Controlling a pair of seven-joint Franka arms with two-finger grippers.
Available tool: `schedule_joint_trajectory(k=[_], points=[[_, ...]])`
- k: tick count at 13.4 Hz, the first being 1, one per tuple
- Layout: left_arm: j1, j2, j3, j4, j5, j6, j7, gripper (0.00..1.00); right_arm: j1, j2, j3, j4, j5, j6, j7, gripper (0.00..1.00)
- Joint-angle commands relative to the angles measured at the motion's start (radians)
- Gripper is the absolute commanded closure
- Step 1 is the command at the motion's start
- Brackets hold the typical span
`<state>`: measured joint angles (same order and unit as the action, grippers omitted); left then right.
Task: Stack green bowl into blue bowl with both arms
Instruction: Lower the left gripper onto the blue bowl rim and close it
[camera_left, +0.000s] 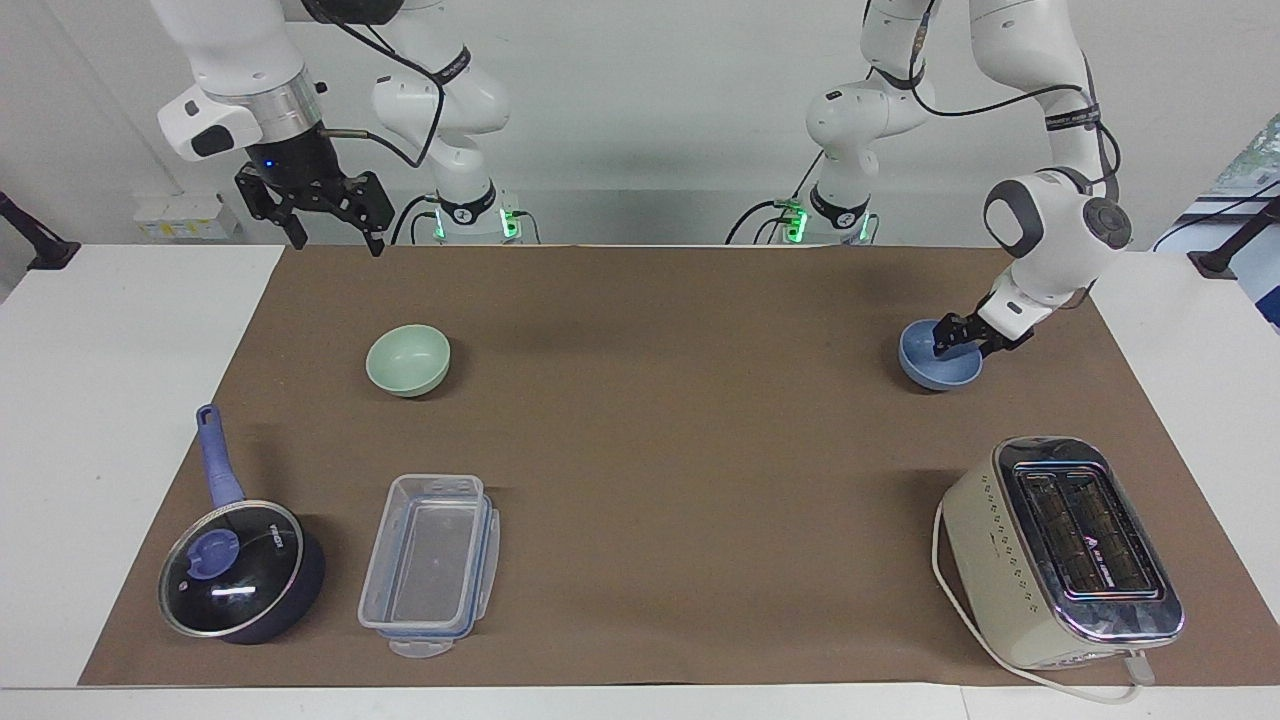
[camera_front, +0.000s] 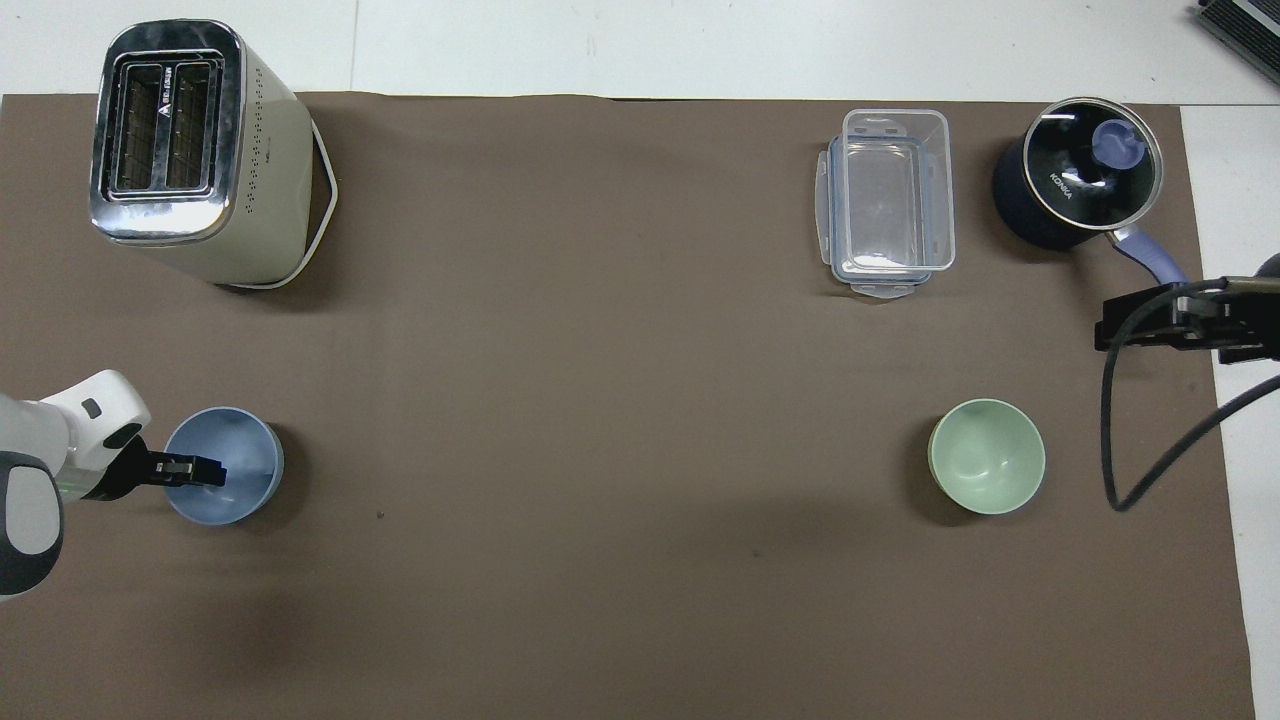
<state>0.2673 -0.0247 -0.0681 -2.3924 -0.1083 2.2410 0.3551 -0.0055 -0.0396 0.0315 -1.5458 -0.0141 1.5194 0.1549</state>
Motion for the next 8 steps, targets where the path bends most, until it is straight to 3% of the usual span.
schedule_joint_trajectory(k=[1, 4, 8], points=[[0.000, -0.017, -0.006, -0.016, -0.027, 0.012, -0.069, 1.00, -0.002, -0.011, -0.002, -0.008, 0.022, 0.001, 0.008, 0.00], [-0.007, -0.006, -0.007, 0.004, -0.027, -0.003, -0.088, 1.00, -0.002, -0.011, -0.004, -0.008, 0.022, -0.001, 0.008, 0.00], [0.001, 0.042, -0.006, 0.157, -0.027, -0.170, -0.085, 1.00, -0.002, -0.011, -0.004, -0.008, 0.020, -0.001, 0.008, 0.00]])
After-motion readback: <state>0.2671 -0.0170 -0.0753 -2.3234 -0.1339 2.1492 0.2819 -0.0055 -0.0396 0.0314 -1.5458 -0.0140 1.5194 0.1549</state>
